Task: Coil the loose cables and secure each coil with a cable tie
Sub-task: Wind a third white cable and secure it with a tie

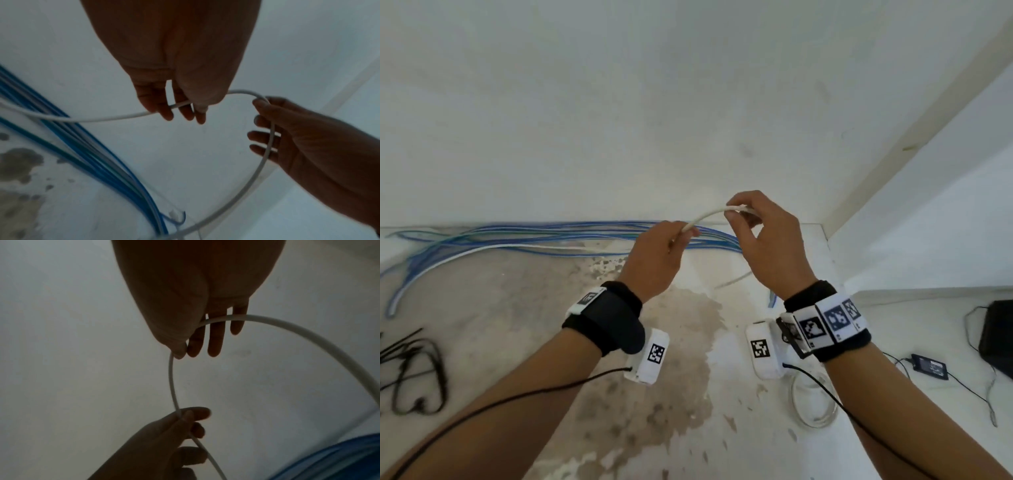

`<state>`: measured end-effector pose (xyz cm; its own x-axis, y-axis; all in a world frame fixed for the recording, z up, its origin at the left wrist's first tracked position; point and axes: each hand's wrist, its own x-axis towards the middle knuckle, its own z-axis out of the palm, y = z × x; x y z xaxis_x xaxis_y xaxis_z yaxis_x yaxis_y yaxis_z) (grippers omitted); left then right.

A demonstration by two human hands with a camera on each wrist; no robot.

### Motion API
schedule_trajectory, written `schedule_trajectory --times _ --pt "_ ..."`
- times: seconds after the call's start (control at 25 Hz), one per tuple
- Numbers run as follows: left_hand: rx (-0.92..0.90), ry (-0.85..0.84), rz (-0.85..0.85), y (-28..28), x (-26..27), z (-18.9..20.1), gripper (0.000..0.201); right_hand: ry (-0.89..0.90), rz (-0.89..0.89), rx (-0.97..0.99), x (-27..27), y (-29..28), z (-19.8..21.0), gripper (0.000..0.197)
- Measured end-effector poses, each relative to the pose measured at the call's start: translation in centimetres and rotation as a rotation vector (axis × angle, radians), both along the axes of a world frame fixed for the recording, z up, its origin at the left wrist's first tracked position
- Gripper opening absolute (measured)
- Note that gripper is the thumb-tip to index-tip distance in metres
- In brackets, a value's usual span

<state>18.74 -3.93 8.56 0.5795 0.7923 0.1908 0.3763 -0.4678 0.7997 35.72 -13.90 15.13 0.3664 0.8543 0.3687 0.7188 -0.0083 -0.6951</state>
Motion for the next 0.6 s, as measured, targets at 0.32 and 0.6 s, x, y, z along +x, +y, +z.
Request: schedule_trajectory --times 0.32,0.6 --pt "0.08 -0.038 0.271 -6.7 -13.4 6.0 0.019 0.006 0.137 -0.321 -6.4 -4.0 -2.3 0.045" --pt "-0.056 0.024 0.301 -9.6 -22.5 3.0 0.036 0.452 0.059 -0.054 -16.2 -6.2 1.2 0.037"
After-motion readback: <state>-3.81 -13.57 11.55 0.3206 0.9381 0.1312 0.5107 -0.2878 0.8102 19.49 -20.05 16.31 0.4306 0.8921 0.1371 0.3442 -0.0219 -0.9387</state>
